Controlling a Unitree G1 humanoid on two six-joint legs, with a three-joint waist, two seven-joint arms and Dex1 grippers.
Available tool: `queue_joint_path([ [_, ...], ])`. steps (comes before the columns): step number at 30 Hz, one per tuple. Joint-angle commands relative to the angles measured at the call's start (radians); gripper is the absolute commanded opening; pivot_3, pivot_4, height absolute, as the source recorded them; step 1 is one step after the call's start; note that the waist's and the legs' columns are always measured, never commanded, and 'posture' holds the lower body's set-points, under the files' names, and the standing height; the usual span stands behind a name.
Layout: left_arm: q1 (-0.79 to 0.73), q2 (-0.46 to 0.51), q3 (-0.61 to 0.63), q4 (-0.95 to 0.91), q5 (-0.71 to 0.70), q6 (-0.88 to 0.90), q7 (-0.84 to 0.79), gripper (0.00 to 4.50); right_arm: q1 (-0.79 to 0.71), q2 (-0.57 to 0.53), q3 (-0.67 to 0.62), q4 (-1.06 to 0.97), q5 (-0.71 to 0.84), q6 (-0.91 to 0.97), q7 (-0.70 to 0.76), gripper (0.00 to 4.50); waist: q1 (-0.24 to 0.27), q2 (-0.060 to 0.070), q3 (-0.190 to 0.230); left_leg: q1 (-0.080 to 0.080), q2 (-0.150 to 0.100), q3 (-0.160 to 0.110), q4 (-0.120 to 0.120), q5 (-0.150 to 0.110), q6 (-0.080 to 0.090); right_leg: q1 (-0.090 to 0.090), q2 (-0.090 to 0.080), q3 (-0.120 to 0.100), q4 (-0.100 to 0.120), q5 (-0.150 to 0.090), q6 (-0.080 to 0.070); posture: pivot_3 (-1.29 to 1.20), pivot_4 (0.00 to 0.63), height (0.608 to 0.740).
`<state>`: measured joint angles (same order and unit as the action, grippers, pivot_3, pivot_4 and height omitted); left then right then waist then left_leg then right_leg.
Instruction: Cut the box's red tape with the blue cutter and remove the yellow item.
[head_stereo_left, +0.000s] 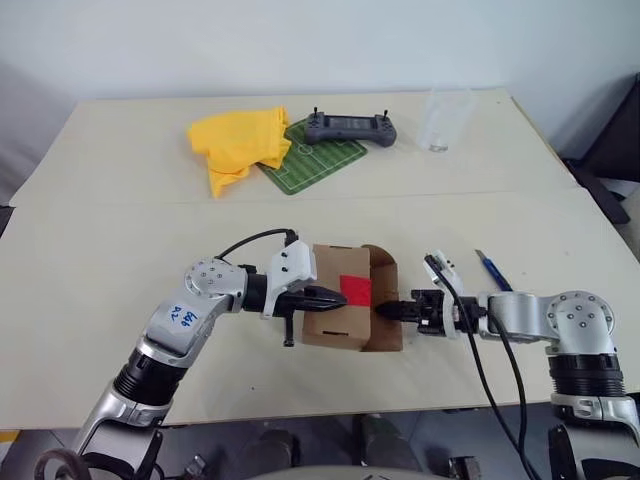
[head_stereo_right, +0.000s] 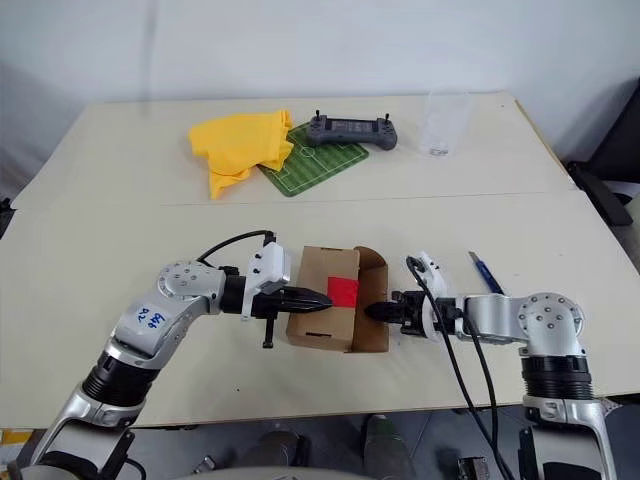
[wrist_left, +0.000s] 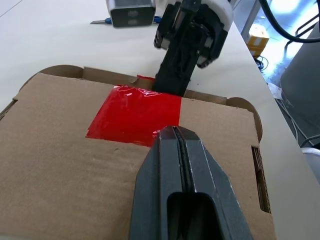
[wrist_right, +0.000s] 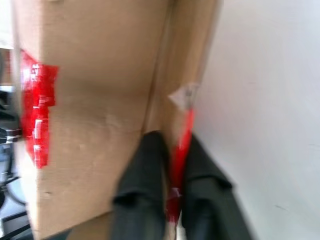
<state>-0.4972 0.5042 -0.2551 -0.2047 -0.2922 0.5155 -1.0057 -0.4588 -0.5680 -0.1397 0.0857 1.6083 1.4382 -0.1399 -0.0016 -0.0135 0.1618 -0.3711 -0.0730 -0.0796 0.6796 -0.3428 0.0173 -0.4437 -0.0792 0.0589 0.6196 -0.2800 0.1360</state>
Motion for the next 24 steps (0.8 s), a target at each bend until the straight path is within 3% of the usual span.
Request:
queue_joint_path([
  [1, 0.001, -0.008, -0.012, 0.022, 0.006, -0.018, 0.001, 0.0, -0.001, -0.008, 0.004, -0.024, -0.022, -0.007, 0.018, 0.02, 0.0, 0.0, 0.0, 0.0, 0.0, 0.0, 0.0, 0.0, 0.0, 0.0, 0.0, 0.0, 0.0, 0.0, 0.0, 0.0, 0.15, 0.74],
  [6, 0.001, -0.032, -0.014, 0.057, 0.02, -0.053, 0.015, 0.0, -0.017, -0.084, -0.021, -0.064, -0.007, 0.017, 0.017, 0.02, 0.004, 0.001, 0.001, 0.0, 0.0, 0.0, 0.0, 0.0, 0.0, 0.0, 0.0, 0.0, 0.0, 0.0, 0.0, 0.0, 0.15, 0.74],
  [13, -0.019, -0.11, -0.036, 0.133, 0.04, -0.112, 0.045, 0.0, -0.091, -0.275, -0.024, -0.091, 0.049, 0.056, 0.019, 0.02, 0.032, 0.001, 0.001, -0.002, -0.001, -0.001, 0.001, 0.0, 0.001, 0.0, -0.001, -0.001, -0.003, 0.0, 0.0, 0.0, 0.15, 0.74],
  [24, -0.065, -0.335, -0.097, 0.318, 0.073, -0.245, 0.108, 0.0, -0.372, -0.605, 0.134, -0.091, 0.119, 0.167, 0.043, 0.02, 0.038, 0.002, 0.002, -0.007, -0.001, -0.003, 0.0, -0.002, 0.002, -0.001, -0.001, -0.002, -0.012, 0.001, 0.001, 0.0, 0.15, 0.74],
])
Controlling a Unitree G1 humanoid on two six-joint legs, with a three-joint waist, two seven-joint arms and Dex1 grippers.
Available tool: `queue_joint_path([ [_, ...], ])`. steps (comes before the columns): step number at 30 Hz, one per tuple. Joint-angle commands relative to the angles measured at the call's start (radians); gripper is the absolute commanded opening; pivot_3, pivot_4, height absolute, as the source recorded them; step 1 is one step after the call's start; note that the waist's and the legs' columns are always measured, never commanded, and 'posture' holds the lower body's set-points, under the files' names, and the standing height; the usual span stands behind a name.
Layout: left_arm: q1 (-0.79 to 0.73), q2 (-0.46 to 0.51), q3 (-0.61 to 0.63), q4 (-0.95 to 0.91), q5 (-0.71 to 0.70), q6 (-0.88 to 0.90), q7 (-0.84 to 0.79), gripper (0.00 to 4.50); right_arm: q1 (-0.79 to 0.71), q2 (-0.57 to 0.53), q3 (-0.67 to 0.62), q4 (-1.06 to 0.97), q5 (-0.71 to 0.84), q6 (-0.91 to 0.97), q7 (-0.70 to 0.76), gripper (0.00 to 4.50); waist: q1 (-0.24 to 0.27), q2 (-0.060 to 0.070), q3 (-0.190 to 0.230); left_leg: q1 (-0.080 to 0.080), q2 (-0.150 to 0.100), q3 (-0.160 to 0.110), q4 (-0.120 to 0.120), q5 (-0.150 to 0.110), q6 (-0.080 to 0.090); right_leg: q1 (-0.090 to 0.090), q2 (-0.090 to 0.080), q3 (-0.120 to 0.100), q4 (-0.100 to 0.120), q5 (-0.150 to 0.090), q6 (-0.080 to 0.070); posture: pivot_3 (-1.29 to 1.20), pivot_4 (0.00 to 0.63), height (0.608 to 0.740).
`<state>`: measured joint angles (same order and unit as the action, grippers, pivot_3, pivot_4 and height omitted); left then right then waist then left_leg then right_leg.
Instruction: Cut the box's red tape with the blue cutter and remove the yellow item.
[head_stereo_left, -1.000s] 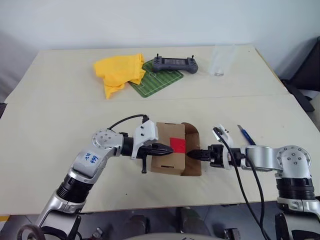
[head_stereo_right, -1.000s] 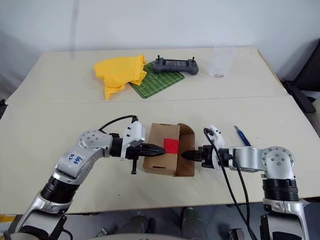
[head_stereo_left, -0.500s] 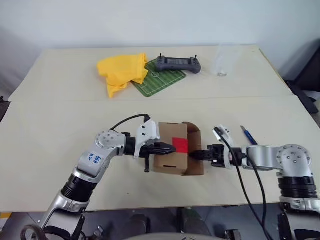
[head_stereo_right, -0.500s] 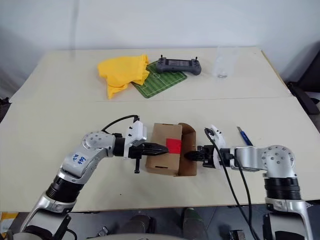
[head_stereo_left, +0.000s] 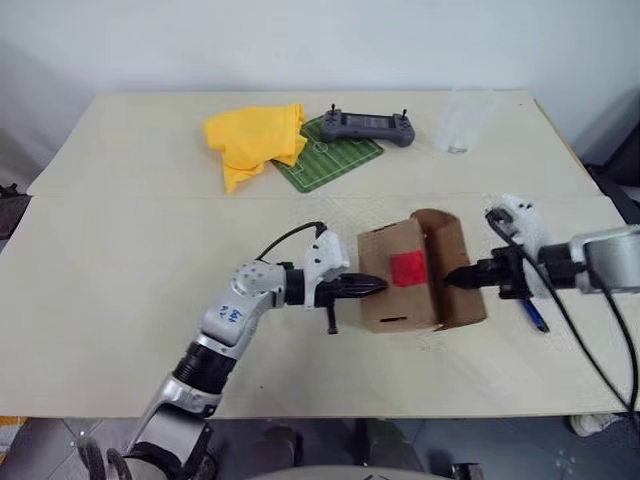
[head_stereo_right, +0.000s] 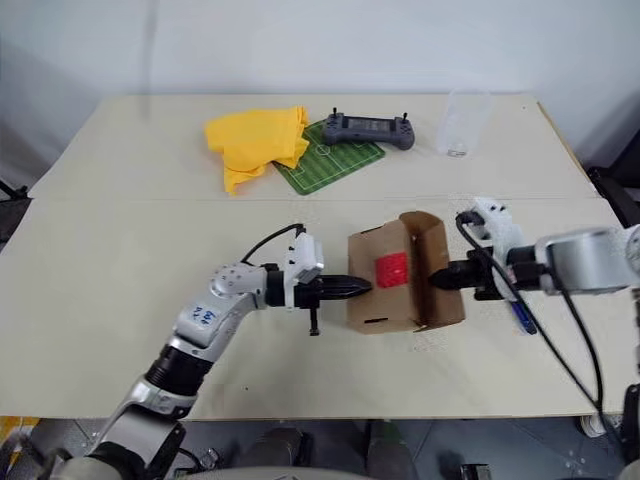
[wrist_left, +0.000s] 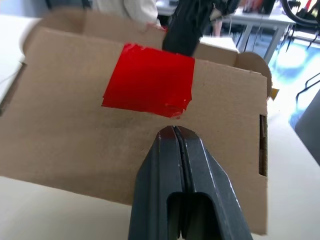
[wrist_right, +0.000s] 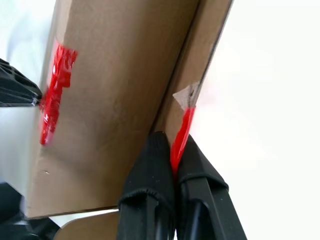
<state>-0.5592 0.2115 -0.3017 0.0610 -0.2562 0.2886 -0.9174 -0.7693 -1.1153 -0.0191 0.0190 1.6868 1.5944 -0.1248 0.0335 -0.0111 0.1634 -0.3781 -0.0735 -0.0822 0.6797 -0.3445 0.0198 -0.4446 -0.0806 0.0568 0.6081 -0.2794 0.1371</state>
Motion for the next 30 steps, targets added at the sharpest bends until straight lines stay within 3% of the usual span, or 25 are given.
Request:
queue_joint_path([
  [1, -0.008, -0.071, -0.057, 0.072, 0.043, -0.031, 0.031, 0.0, -0.086, -0.09, 0.039, -0.031, 0.042, 0.016, 0.04, 0.02, 0.006, 0.0, 0.0, -0.001, 0.0, 0.0, 0.0, 0.0, 0.0, 0.0, 0.0, 0.0, -0.001, 0.0, 0.0, 0.0, 0.15, 0.74],
  [5, -0.027, -0.167, -0.065, 0.154, 0.066, -0.081, 0.076, 0.0, -0.161, -0.192, 0.143, -0.087, 0.044, 0.02, 0.077, 0.02, 0.024, 0.002, 0.001, -0.005, -0.001, -0.001, 0.002, -0.001, 0.001, -0.002, -0.001, -0.001, -0.004, 0.001, 0.002, 0.0, 0.15, 0.74],
  [10, -0.035, -0.215, -0.063, 0.195, 0.082, -0.071, 0.113, 0.0, -0.211, -0.256, 0.219, -0.148, 0.08, 0.02, 0.096, 0.02, 0.03, 0.002, 0.001, -0.009, -0.001, -0.003, 0.003, -0.001, 0.002, -0.003, -0.001, -0.001, -0.007, 0.002, 0.003, 0.0, 0.15, 0.74],
  [20, 0.0, -0.135, -0.038, 0.143, 0.124, 0.013, 0.142, 0.0, -0.28, -0.269, 0.346, -0.195, 0.273, -0.081, -0.009, 0.02, 0.043, 0.002, 0.001, -0.01, -0.001, -0.004, 0.003, -0.001, 0.002, -0.003, -0.001, -0.001, -0.008, 0.002, 0.003, 0.0, 0.15, 0.74],
  [30, 0.012, -0.101, -0.014, 0.087, 0.118, 0.005, 0.142, 0.0, -0.178, -0.244, 0.351, -0.196, 0.268, -0.172, -0.102, 0.02, 0.026, 0.002, 0.001, -0.008, 0.0, -0.003, 0.002, -0.001, 0.001, -0.003, 0.0, -0.001, -0.006, 0.002, 0.003, 0.0, 0.15, 0.74],
])
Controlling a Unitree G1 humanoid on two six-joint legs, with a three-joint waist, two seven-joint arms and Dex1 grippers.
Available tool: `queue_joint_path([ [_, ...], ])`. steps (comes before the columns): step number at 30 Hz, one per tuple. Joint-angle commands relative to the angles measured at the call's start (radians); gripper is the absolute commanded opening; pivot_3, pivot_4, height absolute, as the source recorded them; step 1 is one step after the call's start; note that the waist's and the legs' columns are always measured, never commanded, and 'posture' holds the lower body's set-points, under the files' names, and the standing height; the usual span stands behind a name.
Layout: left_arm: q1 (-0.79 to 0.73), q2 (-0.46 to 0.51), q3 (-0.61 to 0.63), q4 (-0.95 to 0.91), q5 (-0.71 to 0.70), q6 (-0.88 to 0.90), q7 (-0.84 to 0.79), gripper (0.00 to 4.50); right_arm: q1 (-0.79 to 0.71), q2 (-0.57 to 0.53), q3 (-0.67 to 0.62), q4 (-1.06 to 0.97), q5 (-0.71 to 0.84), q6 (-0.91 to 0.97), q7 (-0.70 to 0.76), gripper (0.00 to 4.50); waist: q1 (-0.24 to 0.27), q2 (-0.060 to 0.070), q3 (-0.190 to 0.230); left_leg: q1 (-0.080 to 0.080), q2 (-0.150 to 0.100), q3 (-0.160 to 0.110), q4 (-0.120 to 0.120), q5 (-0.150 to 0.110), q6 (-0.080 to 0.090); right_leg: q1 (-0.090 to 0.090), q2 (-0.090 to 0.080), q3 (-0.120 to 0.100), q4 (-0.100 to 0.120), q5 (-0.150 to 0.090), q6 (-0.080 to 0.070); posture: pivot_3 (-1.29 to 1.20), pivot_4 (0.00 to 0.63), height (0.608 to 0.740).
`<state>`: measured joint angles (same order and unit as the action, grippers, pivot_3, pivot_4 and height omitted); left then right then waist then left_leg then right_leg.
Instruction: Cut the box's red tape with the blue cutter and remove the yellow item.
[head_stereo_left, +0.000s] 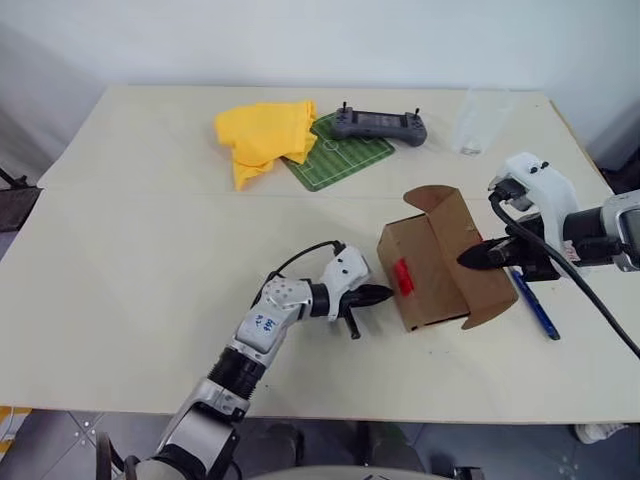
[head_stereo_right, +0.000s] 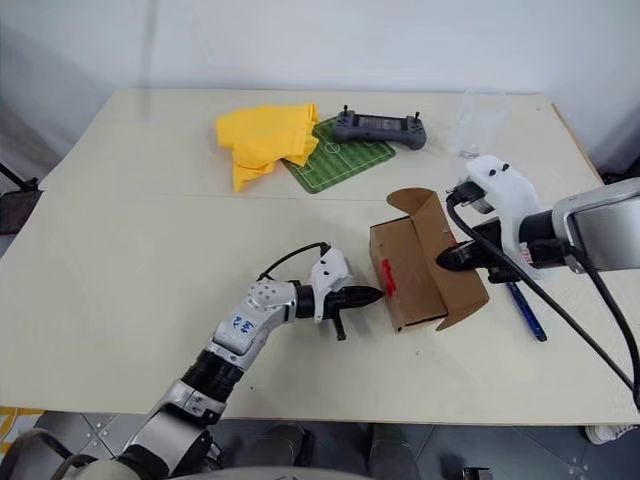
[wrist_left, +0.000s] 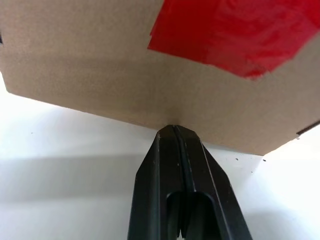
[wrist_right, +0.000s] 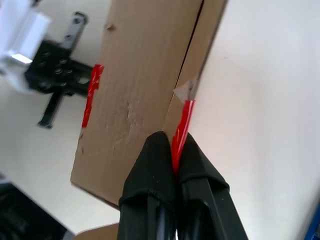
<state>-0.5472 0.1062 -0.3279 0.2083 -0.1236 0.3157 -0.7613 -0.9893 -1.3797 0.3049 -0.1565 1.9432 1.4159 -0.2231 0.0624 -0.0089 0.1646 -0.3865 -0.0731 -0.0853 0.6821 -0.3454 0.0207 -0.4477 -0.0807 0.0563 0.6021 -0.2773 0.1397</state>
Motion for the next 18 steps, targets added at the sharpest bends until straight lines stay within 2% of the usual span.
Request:
queue_joint_path([
  [1, 0.001, 0.01, 0.014, -0.068, -0.018, -0.021, -0.019, 0.0, 0.049, 0.023, 0.021, -0.016, 0.001, 0.004, -0.009, 0.02, -0.006, 0.0, 0.0, 0.0, 0.0, 0.0, 0.0, 0.0, 0.0, 0.0, 0.0, 0.0, 0.0, 0.0, 0.0, 0.0, 0.15, 0.74],
  [8, -0.009, 0.051, 0.036, -0.077, -0.022, -0.015, -0.041, 0.0, 0.05, 0.088, -0.003, -0.003, -0.089, 0.016, -0.02, 0.02, -0.012, 0.0, -0.001, 0.001, 0.0, 0.0, 0.0, 0.001, -0.001, 0.0, 0.0, 0.0, 0.002, 0.0, -0.001, 0.0, 0.15, 0.74],
  [14, -0.015, 0.078, 0.058, -0.07, -0.017, -0.01, -0.039, 0.0, -0.006, 0.251, 0.007, 0.046, -0.262, 0.065, -0.002, 0.02, -0.013, -0.002, -0.002, 0.001, 0.0, 0.0, 0.001, 0.001, -0.001, 0.0, 0.001, -0.001, 0.003, 0.0, -0.001, 0.0, 0.15, 0.74],
  [18, -0.006, 0.105, 0.074, -0.096, -0.024, 0.005, -0.044, 0.0, -0.022, 0.341, -0.018, 0.09, -0.374, 0.112, 0.03, 0.02, -0.035, -0.009, -0.007, 0.004, 0.001, 0.001, 0.001, 0.001, -0.002, 0.001, 0.001, -0.001, 0.005, 0.001, -0.002, 0.0, 0.15, 0.74],
])
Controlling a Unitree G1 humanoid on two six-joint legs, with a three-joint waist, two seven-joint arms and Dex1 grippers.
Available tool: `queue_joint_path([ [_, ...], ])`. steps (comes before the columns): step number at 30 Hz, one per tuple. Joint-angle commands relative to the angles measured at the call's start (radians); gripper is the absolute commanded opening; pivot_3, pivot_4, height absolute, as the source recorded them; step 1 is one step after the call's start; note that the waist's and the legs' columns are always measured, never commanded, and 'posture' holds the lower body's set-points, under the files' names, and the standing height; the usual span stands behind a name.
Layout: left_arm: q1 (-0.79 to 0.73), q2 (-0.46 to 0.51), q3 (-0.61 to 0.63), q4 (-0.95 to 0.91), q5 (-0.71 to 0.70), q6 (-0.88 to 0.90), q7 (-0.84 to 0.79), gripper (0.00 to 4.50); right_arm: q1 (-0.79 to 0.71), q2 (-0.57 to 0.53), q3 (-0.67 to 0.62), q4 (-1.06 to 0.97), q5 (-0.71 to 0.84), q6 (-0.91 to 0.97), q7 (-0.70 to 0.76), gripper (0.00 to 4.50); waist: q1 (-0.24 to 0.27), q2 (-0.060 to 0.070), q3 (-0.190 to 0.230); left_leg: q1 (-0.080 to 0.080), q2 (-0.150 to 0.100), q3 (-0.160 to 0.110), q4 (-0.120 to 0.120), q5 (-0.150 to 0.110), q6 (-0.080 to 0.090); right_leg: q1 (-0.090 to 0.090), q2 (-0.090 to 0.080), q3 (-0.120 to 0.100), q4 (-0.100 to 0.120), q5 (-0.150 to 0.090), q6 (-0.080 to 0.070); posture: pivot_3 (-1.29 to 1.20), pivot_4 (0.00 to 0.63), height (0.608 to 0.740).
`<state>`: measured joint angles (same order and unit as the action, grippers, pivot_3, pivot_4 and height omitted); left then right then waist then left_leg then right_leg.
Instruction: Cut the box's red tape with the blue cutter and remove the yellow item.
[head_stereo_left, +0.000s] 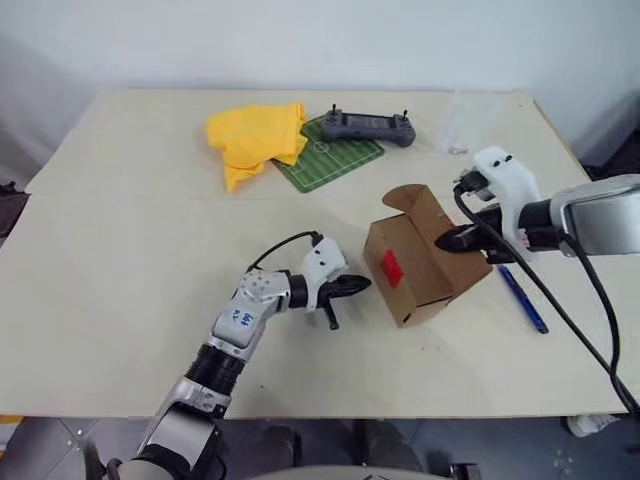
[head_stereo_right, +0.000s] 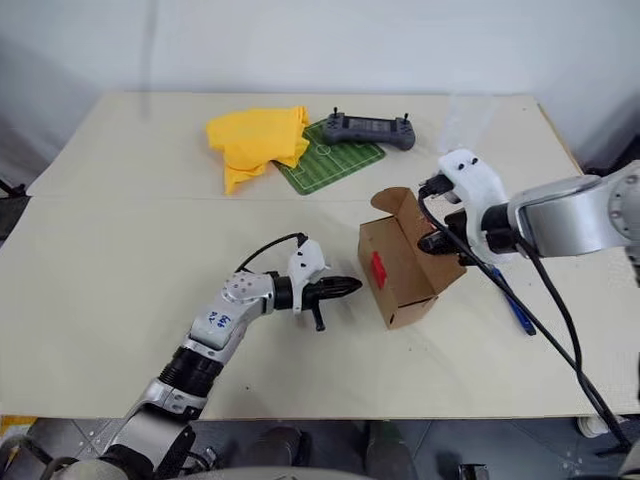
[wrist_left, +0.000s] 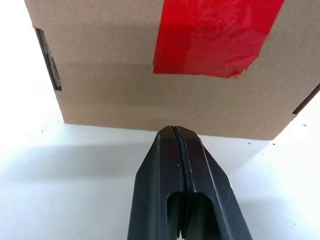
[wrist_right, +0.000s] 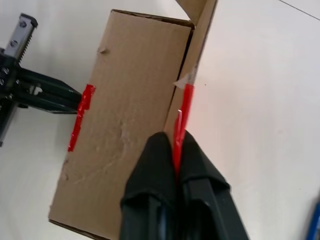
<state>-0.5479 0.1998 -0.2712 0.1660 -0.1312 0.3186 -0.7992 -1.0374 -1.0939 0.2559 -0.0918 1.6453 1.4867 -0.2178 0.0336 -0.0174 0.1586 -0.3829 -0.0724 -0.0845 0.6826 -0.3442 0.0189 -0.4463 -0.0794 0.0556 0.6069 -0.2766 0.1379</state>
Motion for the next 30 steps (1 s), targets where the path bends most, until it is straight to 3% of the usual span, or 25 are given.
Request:
queue_joint_path([
  [1, -0.003, 0.02, 0.022, -0.061, -0.019, 0.006, -0.01, 0.0, 0.025, 0.07, 0.021, 0.031, -0.1, 0.054, 0.035, 0.02, -0.01, -0.001, -0.001, 0.001, 0.0, 0.0, 0.0, 0.0, 0.0, 0.002, 0.0, 0.0, 0.0, 0.0, 0.0, 0.0, 0.15, 0.74],
  [6, 0.01, 0.085, 0.085, -0.125, -0.106, 0.062, -0.081, 0.0, 0.021, 0.125, -0.037, 0.037, -0.196, 0.115, 0.088, 0.02, -0.014, -0.001, -0.001, 0.008, 0.001, 0.004, -0.001, 0.001, -0.001, 0.003, 0.0, 0.002, 0.005, 0.001, -0.002, 0.0, 0.15, 0.74],
  [10, 0.011, 0.171, 0.15, -0.254, -0.319, 0.184, -0.276, 0.0, 0.025, 0.137, -0.059, 0.025, -0.248, 0.128, 0.129, 0.02, -0.014, -0.001, -0.001, 0.008, 0.001, 0.004, -0.001, 0.001, -0.001, 0.003, 0.001, 0.002, 0.006, 0.001, -0.003, 0.0, 0.15, 0.74],
  [12, -0.015, 0.159, 0.156, -0.261, -0.342, 0.198, -0.261, 0.0, 0.029, 0.141, -0.066, 0.02, -0.268, 0.128, 0.146, 0.02, -0.012, -0.001, -0.001, 0.008, 0.001, 0.004, -0.001, 0.001, -0.002, 0.003, 0.001, 0.002, 0.006, 0.001, -0.003, 0.0, 0.15, 0.74],
  [21, -0.143, -0.004, 0.063, -0.112, -0.208, 0.074, -0.115, 0.0, 0.076, 0.14, -0.095, -0.007, -0.319, 0.128, 0.195, 0.02, -0.01, -0.002, -0.002, 0.009, 0.001, 0.005, -0.001, 0.001, -0.001, 0.004, 0.001, 0.001, 0.005, 0.002, -0.002, 0.0, 0.15, 0.74],
  [30, -0.175, -0.057, -0.02, 0.017, -0.046, -0.061, -0.03, 0.0, 0.114, 0.175, -0.135, -0.03, -0.357, 0.128, 0.207, 0.02, -0.008, -0.003, -0.003, 0.01, 0.001, 0.005, -0.001, 0.002, -0.001, 0.004, 0.001, 0.002, 0.005, 0.002, -0.003, 0.0, 0.15, 0.74],
])
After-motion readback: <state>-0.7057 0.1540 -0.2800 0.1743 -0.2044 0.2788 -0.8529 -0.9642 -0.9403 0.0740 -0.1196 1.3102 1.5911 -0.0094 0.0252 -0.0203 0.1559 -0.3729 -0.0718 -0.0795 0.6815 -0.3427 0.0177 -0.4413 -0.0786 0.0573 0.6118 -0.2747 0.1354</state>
